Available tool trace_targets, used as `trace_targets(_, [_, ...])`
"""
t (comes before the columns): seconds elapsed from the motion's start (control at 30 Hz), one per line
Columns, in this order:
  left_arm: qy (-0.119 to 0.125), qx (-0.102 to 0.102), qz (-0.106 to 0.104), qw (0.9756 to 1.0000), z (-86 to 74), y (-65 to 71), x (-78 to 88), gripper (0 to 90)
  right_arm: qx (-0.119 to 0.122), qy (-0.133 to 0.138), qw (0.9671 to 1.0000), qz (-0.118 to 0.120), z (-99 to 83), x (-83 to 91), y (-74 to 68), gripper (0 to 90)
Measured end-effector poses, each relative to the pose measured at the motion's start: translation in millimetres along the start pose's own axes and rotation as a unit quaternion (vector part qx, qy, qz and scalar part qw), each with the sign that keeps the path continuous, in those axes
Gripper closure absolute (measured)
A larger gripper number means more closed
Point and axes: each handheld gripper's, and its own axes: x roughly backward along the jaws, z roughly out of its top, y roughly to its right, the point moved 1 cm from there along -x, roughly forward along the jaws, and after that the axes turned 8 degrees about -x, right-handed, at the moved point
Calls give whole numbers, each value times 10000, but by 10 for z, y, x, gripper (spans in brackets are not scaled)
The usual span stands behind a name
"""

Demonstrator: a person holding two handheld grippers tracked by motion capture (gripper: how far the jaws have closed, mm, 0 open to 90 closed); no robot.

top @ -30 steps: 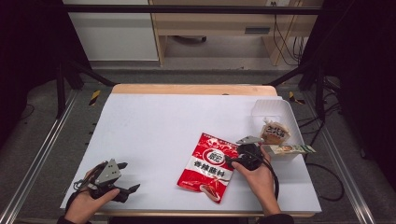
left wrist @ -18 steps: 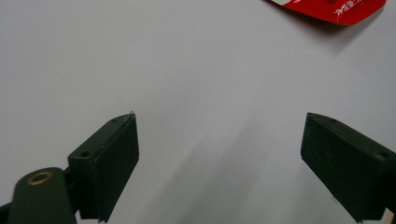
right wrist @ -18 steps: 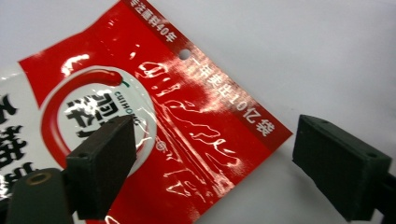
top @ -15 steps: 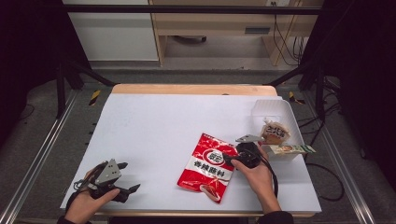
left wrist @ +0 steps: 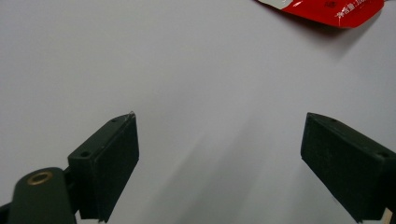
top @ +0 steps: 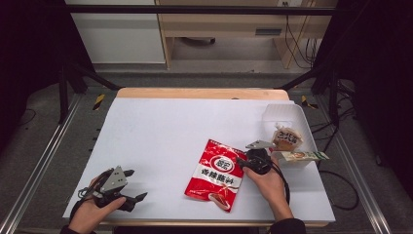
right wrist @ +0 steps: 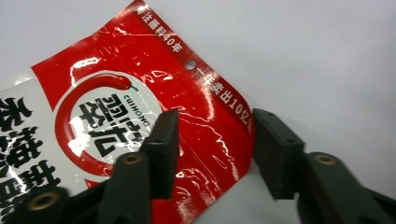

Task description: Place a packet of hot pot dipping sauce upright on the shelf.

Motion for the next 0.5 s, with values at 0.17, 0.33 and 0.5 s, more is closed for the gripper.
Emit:
trace_targets(0.17, [5, 12, -21, 10000, 11, 2, -14, 113, 289, -35, 9990, -325, 11, -11, -13, 799])
trace_targets(0.33, [45, 39, -73, 10000, 31, -4, -41, 113, 300, 79, 9990, -320, 51, 16, 11, 900])
trace_targets(0.5, [11, -14, -96, 10000, 131, -38, -108, 113, 596, 311, 9976, -131, 199, 119, -140, 900])
